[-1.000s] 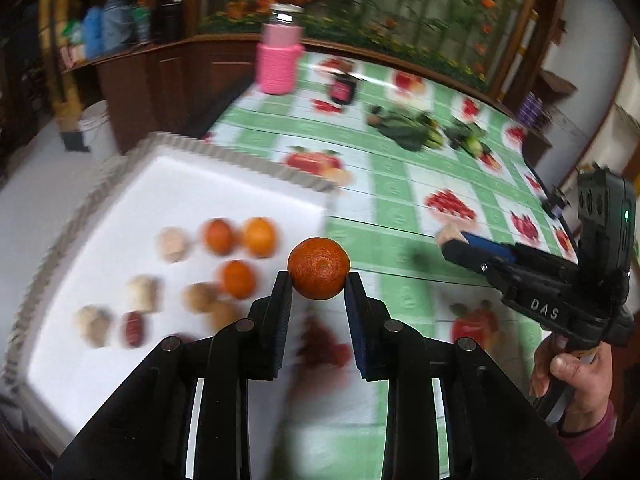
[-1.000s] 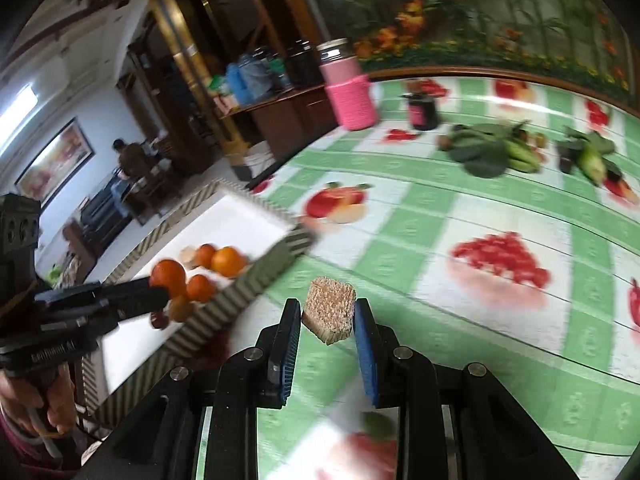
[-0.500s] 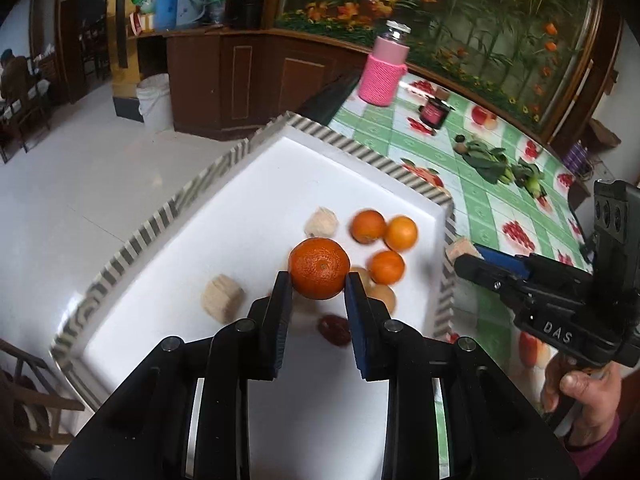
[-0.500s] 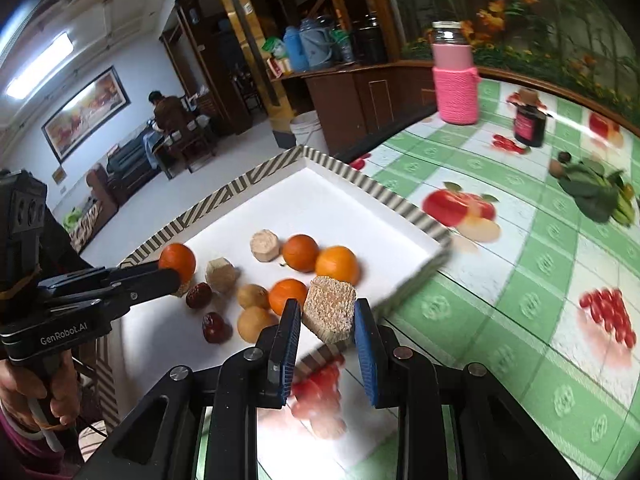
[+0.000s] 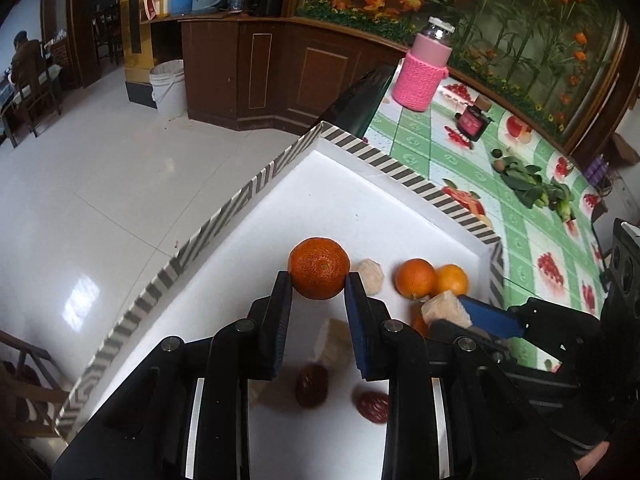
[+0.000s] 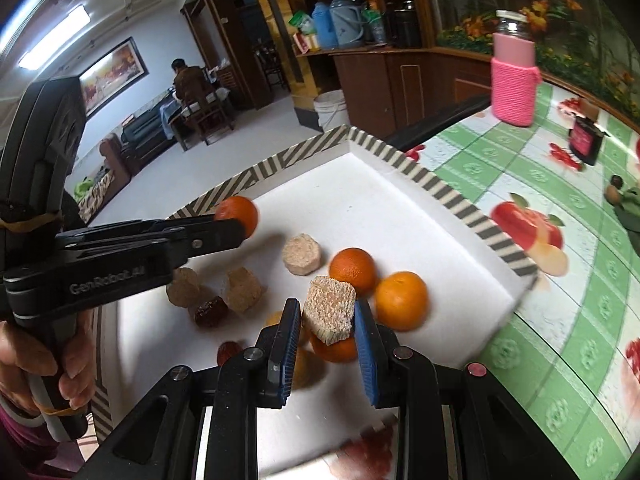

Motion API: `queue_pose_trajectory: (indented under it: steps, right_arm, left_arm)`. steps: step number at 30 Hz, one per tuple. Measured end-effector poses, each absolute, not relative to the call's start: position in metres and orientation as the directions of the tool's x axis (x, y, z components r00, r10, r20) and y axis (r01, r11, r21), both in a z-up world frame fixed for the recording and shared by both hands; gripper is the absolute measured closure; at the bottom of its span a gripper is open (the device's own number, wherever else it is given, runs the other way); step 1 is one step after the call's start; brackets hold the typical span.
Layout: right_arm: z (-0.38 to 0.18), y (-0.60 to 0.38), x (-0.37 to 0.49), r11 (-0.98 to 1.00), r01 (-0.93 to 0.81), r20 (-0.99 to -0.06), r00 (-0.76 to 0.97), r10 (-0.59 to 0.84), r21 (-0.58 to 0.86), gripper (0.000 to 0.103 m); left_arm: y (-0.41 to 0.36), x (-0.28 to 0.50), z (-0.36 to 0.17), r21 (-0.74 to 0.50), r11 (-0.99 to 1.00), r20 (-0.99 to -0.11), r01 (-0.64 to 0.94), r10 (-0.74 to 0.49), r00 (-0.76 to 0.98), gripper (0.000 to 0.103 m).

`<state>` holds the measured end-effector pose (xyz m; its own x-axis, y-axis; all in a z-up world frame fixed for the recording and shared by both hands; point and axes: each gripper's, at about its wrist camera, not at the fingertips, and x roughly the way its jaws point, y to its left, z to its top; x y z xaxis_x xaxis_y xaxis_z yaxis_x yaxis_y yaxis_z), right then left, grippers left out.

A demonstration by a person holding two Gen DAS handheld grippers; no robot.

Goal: Organize fruits
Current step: 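Open the right gripper to drop the tofu cube while the left releases the orange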

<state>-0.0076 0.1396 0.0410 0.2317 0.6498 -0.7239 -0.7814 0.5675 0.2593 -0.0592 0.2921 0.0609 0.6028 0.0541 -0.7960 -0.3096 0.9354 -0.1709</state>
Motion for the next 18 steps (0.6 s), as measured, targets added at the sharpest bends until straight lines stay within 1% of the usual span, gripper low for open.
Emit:
queue_pose_trajectory:
  steps: [7, 15, 18]
  right_arm:
    - [0.040, 0.159, -0.010, 0.509, -0.821, -0.726, 0.183, 0.663, 0.259, 0.077]
    - [0.028, 0.172, 0.001, 0.538, -0.818, -0.762, 0.212, 0.612, 0.204, 0.077]
    - [0.028, 0.173, 0.000, 0.542, -0.820, -0.761, 0.231, 0.606, 0.183, 0.077]
  left_arm:
    - [0.298, -0.048, 0.053, -0.172, 0.931, -0.815, -0.323, 0.050, 0.577, 0.077]
    - [0.296, -0.045, 0.043, -0.160, 0.930, -0.833, -0.332, 0.053, 0.551, 0.077]
    - [0.294, -0.044, 0.041, -0.147, 0.930, -0.838, -0.336, 0.063, 0.542, 0.077]
